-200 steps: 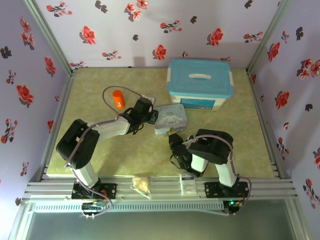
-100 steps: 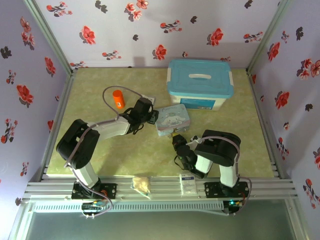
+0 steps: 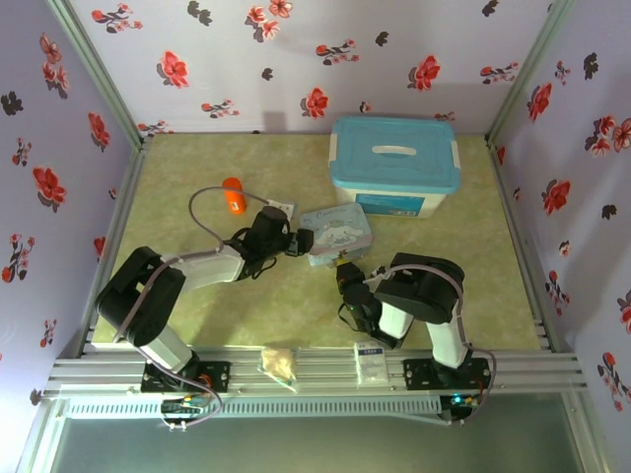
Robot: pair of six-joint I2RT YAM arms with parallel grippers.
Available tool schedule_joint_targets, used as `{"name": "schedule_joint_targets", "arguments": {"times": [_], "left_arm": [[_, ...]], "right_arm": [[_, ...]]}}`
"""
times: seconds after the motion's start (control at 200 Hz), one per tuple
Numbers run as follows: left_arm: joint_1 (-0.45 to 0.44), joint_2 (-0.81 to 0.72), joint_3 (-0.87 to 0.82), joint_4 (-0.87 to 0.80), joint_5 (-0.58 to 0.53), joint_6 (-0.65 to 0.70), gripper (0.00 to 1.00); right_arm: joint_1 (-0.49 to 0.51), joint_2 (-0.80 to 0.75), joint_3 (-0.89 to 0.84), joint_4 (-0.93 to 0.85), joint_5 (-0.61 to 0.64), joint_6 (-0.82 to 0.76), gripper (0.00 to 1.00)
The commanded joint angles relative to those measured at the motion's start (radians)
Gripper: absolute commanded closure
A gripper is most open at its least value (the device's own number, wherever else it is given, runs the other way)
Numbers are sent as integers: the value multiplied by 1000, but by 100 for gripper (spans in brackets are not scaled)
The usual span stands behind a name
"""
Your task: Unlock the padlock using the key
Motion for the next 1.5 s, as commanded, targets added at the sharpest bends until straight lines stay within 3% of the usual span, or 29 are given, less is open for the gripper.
{"name": "schedule_joint_targets", "arguments": {"times": [0.0,0.14,0.27,0.44,0.57,0.72,0.805,1.01,1.17,1.335,1.495], "left_arm": [[-17,-12,-12,41,47,-12,28],[-33,41,15,-57,32,-19,39],[-55,76,23,-237,-114,-27,49],[-27,149,-13,-267,-137,-20,60],[-16,125,-47,-237,-127,-43,60],[-1,117,-37,-247,-129,-25,60],[1,113,-32,-246,-128,-22,60],[0,111,-30,-227,-101,-24,60],[1,105,-26,-230,-99,-17,60],[5,103,-23,-235,-105,-14,60],[10,96,-28,-234,-108,-9,60]], "right_arm": [[1,46,6,-55,13,24,100],[-2,28,-4,-56,25,13,100],[-36,-6,-35,-55,14,19,100],[-61,-97,-50,-56,-15,-57,100],[-67,-115,-69,-57,-8,-40,100],[-68,-62,-122,-56,69,82,100],[-74,-45,-102,-56,45,58,100],[-64,47,-87,-56,-6,102,89],[-30,-25,-146,-59,58,-22,83],[-37,-84,-187,-148,100,-4,89],[-67,-43,-192,-58,99,-19,95]]}}
